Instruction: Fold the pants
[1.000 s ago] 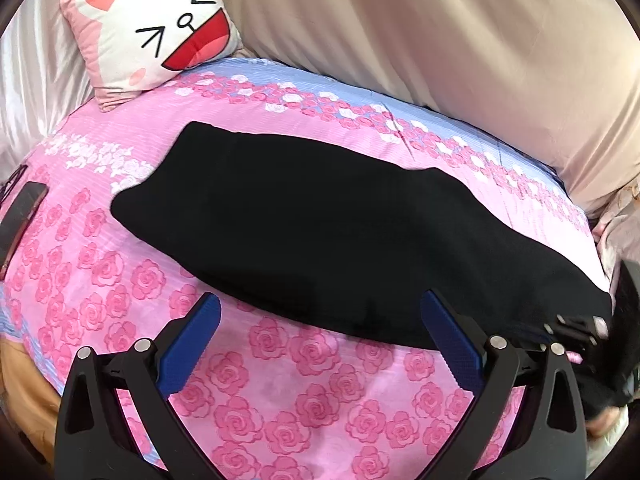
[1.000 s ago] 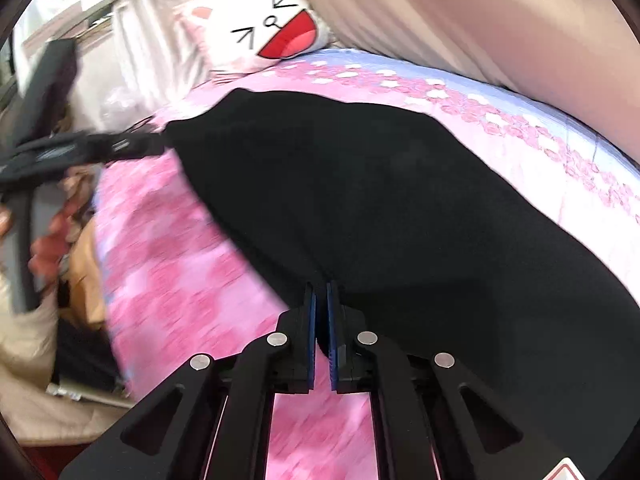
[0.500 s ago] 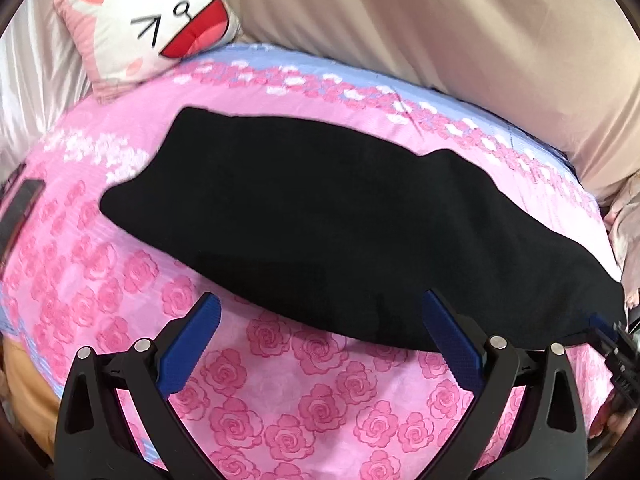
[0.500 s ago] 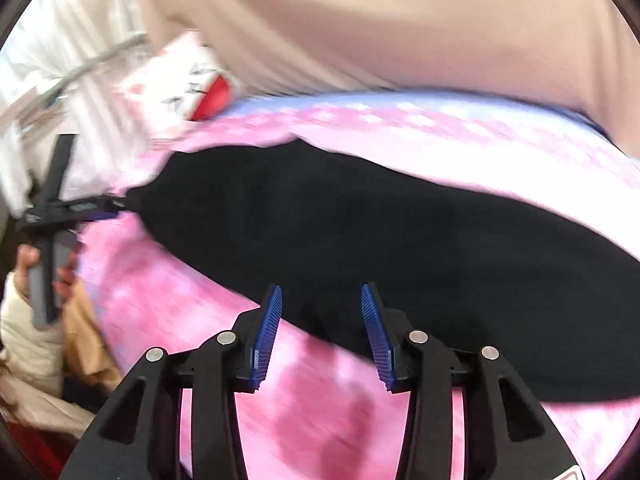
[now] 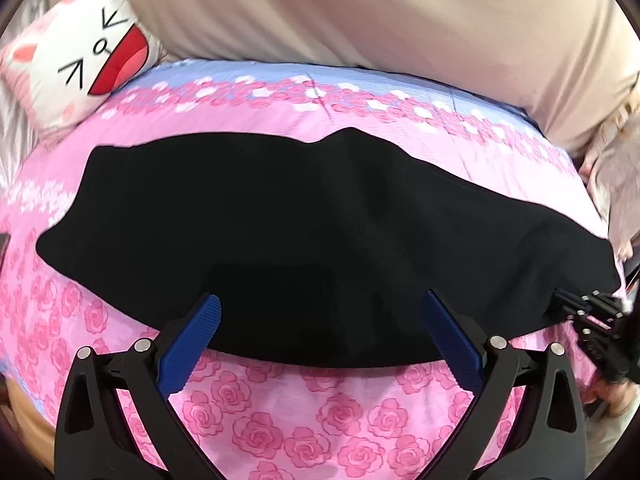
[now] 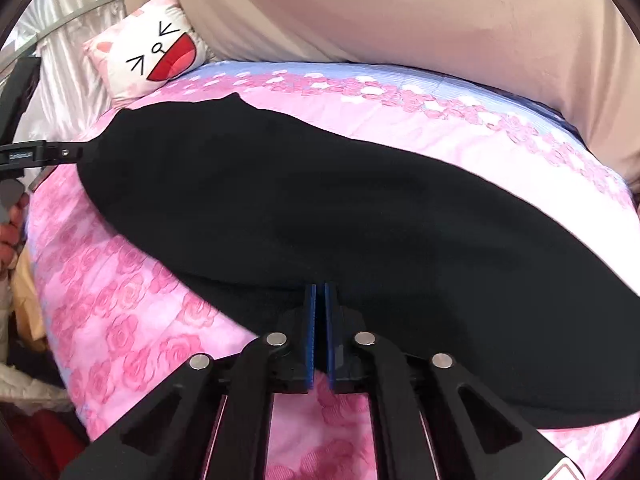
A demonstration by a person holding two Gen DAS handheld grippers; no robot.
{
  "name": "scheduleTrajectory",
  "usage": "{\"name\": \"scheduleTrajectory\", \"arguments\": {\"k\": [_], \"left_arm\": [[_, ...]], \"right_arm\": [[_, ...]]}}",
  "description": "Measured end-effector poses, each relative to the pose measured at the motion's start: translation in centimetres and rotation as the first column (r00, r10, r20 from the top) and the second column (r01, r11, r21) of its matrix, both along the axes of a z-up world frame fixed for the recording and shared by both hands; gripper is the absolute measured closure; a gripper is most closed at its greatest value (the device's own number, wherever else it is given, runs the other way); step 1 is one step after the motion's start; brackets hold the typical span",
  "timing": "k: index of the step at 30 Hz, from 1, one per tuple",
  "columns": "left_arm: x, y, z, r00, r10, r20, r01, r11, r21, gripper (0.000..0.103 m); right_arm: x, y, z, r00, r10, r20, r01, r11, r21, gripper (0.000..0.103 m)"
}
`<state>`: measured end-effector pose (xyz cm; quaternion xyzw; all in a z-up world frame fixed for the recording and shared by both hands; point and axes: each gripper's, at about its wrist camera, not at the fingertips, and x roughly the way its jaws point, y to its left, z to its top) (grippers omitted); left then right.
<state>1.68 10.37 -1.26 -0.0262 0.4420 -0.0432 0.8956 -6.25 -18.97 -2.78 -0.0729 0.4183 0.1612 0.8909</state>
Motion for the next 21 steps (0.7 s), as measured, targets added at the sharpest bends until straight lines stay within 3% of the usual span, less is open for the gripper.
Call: {"name": "scheduleTrajectory", "arguments": {"k": [5, 9, 10, 11, 13, 15, 18, 21], "left_arm": [[0.3, -0.2, -0.5, 0.999, 0.031, 0.013, -0.032, 0.998, 0.046, 0.005], [1.7, -1.4, -1.6, 0.998, 0.034, -0.046, -0.032, 0.999, 0.035, 0.005], [1.6, -2.0, -1.6, 0.999, 0.024, -0.045, -0.023, 0.999, 0.030, 0.005], [1.6, -2.4, -1.5, 0.999, 0.014, -0.041, -0.013, 0.999, 0.032, 0.005], [1.4, -3.5, -1.3, 0.999, -0.013, -0.030, 0.014, 0.999, 0.052, 0.005], [1.1, -4.5, -1.2, 0.999, -0.032, -0.025, 0.034, 0.997, 0.067, 0.005], [0.9, -5.4, -1.0, 0.999, -0.047, -0.026, 0.048, 0.996, 0.070, 0.005], [0.9, -6.5, -0.8, 0.998, -0.056, -0.024, 0.058, 0.995, 0.085, 0.005]], "right_arm": [[-3.5, -2.0, 0.1, 0.999, -0.017, -0.030, 0.016, 1.000, -0.013, 0.103], [-4.4, -5.9, -0.1, 0.993, -0.111, -0.040, 0.116, 0.983, 0.141, 0.097], [-5.1, -7.4, 0.8, 0.989, -0.147, -0.007, 0.145, 0.971, 0.192, 0.088], [-5.7, -9.2, 1.7, 0.980, -0.196, 0.016, 0.187, 0.955, 0.228, 0.068], [-6.4, -12.7, 2.8, 0.949, -0.311, 0.045, 0.290, 0.924, 0.250, 0.053], [-7.0, -15.9, 3.0, 0.916, -0.398, 0.048, 0.376, 0.894, 0.243, 0.053], [-8.2, -21.8, 2.7, 0.830, -0.557, 0.020, 0.535, 0.806, 0.252, 0.053], [-9.2, -28.1, 2.4, 0.717, -0.697, -0.001, 0.665, 0.685, 0.296, 0.053]]}}
